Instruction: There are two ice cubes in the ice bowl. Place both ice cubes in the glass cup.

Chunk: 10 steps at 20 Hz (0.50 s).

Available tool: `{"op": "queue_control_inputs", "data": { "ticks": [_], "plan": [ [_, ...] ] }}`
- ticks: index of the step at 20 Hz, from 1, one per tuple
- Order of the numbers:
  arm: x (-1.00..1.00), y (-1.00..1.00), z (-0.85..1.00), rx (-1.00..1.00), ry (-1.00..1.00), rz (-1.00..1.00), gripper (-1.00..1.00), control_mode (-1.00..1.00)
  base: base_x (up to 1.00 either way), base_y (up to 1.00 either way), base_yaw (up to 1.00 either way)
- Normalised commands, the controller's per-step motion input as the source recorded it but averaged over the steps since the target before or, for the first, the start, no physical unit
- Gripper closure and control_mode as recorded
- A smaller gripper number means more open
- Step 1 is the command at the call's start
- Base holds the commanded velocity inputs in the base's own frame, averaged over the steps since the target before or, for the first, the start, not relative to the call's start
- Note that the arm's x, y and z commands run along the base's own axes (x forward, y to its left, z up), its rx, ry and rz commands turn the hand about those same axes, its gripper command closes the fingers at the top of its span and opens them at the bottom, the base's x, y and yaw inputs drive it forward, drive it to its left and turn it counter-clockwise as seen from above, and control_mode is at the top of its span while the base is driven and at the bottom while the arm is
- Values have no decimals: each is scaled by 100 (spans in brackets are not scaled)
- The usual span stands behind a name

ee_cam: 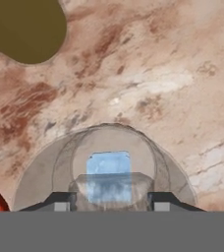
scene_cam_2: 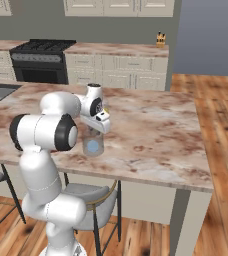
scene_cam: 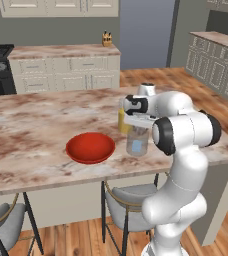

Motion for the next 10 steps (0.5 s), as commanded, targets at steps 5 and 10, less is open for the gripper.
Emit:
{"op": "queue_control_inputs", "data": {
  "ticks": [5, 10],
  "plan": [
    [1, 1, 32, 0, 0, 0, -100, -100, 0, 0, 0],
    [-12, 0, 66, 0, 0, 0, -100, -100, 0, 0, 0]
  ]
}}
